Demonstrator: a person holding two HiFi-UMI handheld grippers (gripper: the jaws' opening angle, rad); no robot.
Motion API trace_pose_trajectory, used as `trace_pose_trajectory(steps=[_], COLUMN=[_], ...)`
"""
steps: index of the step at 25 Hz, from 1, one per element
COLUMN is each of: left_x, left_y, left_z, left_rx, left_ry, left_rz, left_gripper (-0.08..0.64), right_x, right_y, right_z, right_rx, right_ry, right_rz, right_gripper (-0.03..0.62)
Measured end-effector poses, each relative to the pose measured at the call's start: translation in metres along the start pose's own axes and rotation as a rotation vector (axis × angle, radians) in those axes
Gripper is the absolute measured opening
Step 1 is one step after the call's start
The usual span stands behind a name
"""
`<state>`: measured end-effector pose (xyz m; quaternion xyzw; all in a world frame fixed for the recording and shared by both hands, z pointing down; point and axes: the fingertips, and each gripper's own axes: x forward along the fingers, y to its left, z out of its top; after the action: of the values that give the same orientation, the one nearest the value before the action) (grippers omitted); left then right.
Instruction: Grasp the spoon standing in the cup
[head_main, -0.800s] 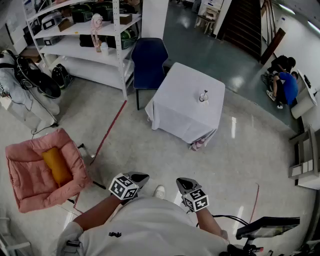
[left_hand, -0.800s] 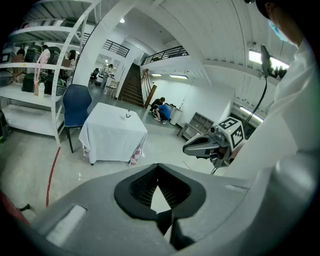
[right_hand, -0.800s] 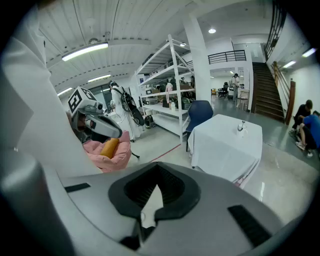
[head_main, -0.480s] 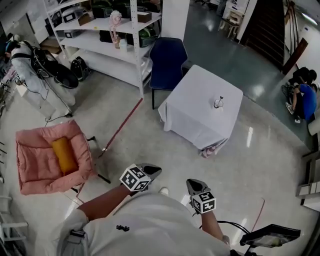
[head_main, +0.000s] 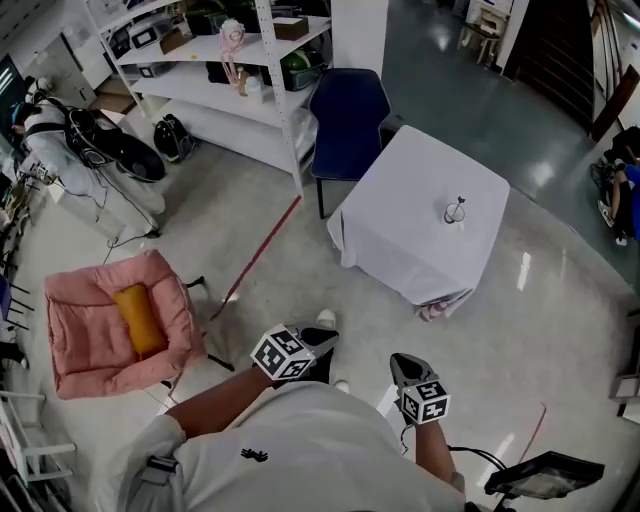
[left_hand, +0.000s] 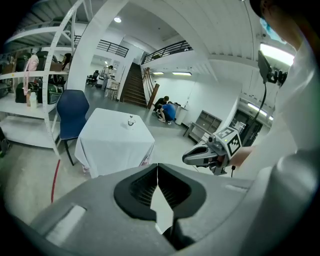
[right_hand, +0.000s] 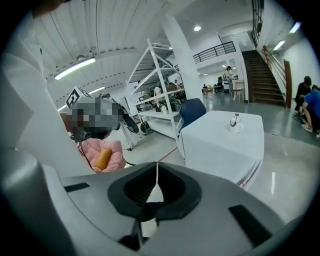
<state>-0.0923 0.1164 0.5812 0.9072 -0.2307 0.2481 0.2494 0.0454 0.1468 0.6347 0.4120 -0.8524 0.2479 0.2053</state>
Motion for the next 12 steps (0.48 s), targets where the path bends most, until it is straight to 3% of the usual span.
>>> trace_pose_trajectory(steps=[4, 7, 12], left_x=[0.026, 0.051, 0.081], left_y=[0.055, 0.085, 0.122], left_z=[0.033, 0.074, 0.145], left_rx=[-0.001, -0.002, 0.095], left_ry=[-0.030, -0.042, -0.026], left_rz=[-0.005, -0.050, -0.153], left_gripper=[0.012, 0.012, 0.014], right_x=[0.041, 0.056, 0.070], right_y=[-0.035, -0.068, -0.135], right_z=[0.028, 0.067, 0.127], right_rx=[0.015, 0.020, 0.037], right_ry=[-0.008, -0.019, -0.022], right_rz=[-0.023, -0.066, -0.185], right_gripper=[0.048, 0.061, 0.066])
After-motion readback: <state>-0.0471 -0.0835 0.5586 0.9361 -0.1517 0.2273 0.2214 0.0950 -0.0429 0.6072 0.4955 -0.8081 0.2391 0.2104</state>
